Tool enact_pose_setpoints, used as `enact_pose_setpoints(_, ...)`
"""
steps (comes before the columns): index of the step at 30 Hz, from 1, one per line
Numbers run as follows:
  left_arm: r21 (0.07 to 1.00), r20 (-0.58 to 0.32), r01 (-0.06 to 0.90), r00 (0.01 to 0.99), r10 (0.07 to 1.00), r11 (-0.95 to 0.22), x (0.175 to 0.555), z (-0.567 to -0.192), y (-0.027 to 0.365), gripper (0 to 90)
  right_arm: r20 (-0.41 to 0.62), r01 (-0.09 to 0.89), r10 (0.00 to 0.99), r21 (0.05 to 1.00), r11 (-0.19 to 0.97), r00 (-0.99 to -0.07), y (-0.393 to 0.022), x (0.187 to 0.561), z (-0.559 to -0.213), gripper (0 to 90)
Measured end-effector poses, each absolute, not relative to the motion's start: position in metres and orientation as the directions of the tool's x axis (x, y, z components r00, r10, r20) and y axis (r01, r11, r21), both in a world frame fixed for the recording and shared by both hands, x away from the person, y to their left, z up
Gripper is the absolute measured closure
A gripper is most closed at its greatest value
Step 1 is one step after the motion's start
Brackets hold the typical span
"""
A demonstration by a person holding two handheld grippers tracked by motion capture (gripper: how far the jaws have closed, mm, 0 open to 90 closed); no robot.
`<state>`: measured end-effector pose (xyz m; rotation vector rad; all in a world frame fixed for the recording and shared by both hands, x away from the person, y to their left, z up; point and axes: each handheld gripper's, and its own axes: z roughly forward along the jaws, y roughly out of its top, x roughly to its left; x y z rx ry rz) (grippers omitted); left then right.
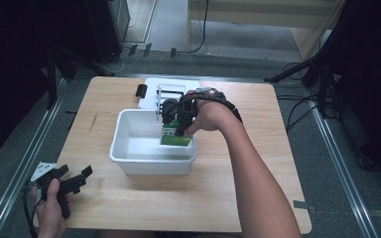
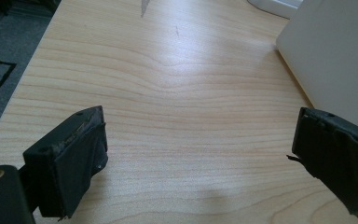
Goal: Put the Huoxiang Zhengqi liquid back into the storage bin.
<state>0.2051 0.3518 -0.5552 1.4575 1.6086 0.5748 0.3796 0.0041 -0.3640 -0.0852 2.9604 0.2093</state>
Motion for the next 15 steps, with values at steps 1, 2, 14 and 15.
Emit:
enact_pose_setpoints(1,0.805,-0.289,0.556,0.059,0.955,0.209,0.205,-0.555,0.352,4.0,-0.175,-0.072,-0.048,0.134,0.988,-0.983,0.004,0.379,-0.366,64.0)
enact_pose_setpoints(2,0.804,-0.289,0.556,0.059,0.955,0.210,0.205,-0.555,0.352,4.0,-0.177,-0.082,-0.058,0.130,0.988,-0.983,0.005,0.380,-0.369,64.0)
enact_pose_setpoints(14,0.804,-0.291,0.555,0.057,0.955,0.212,0.205,-0.555,0.352,4.0,-0.163,-0.113,-0.098,0.084,0.990,-0.982,0.011,0.380,-0.391,63.5)
enact_pose_setpoints(15,0.804,-0.294,0.555,0.057,0.954,0.214,0.205,-0.555,0.352,4.0,-0.164,-0.106,-0.092,0.077,0.991,-0.982,0.012,0.380,-0.393,63.4)
